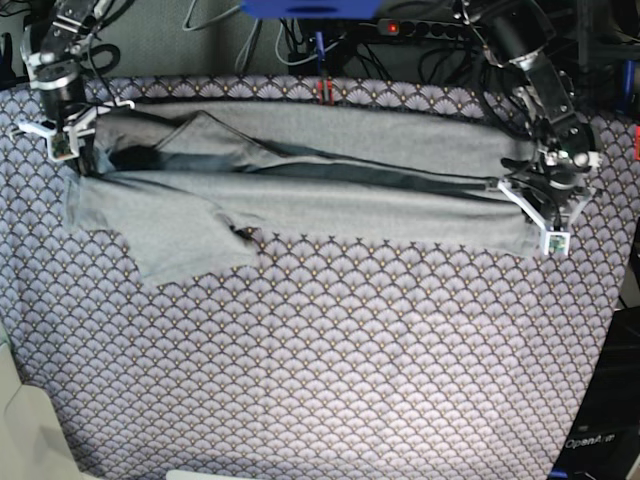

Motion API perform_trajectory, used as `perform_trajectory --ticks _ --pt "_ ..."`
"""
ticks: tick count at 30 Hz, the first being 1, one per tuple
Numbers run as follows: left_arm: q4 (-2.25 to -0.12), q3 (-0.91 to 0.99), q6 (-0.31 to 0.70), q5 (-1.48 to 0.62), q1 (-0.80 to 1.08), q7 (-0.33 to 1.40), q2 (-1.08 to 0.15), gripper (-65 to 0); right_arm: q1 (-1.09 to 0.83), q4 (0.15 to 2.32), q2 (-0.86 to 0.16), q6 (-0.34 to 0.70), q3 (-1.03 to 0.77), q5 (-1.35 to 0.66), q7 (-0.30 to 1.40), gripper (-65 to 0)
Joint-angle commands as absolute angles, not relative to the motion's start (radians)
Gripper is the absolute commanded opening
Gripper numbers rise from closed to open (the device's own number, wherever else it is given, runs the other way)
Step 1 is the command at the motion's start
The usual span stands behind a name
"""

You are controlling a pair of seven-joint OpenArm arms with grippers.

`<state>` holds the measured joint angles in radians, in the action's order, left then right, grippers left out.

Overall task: Fold the T-shirt properly
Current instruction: 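Lift the hem and fold it over onto the collar edge with both grippers, then lay the hem along the collar edge and open both grippers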

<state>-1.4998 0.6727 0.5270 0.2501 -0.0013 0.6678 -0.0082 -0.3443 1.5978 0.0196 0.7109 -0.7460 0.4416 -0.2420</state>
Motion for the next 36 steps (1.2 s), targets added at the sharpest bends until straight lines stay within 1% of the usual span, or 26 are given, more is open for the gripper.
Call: perform_trajectory --ticks 1,12,22,24,26,27,29,33,36 --pt "-1.518 0.674 0.518 0.249 -0.018 0.648 -0.021 -65.0 -0.348 1.615 0.008 0.698 -0.762 0.426 -0.274 -65.0" --pt "-1.448 0.674 0.518 0.249 -0.004 0.645 -0.022 -65.0 -0.392 1.557 0.007 0.698 -0.766 0.426 -0.277 -65.0" --pt "-1.460 0.674 0.519 0.249 0.012 0.650 -0.022 -64.8 -0.404 1.552 0.008 0.698 -0.768 0.426 -0.275 -65.0" --pt "-1.460 0.674 0.519 0.249 0.012 0.644 -0.022 -58.0 -0.404 1.552 0.008 0.698 -0.768 0.427 -0.274 -64.9" --pt "-1.461 0.674 0.521 0.249 0.013 0.644 -0.022 -48.1 -0.406 1.552 0.008 0.698 -0.768 0.429 -0.274 -64.9" --pt "-1.461 0.674 0.532 0.249 0.021 0.644 -0.022 -43.9 -0.406 1.552 0.008 0.698 -0.768 0.429 -0.274 -64.9" --pt "-1.477 0.674 0.595 0.248 0.028 0.644 -0.021 -36.4 -0.407 1.554 0.008 0.698 -0.769 0.429 -0.274 -64.9" --pt "-1.524 0.697 0.682 0.249 0.030 0.651 -0.008 -29.1 -0.403 1.554 0.008 0.698 -0.809 0.427 -0.274 -65.0" --pt "-1.540 0.750 0.696 0.257 0.028 0.647 0.016 -27.2 -0.384 1.550 0.010 0.698 -0.848 0.426 -0.269 -65.0"
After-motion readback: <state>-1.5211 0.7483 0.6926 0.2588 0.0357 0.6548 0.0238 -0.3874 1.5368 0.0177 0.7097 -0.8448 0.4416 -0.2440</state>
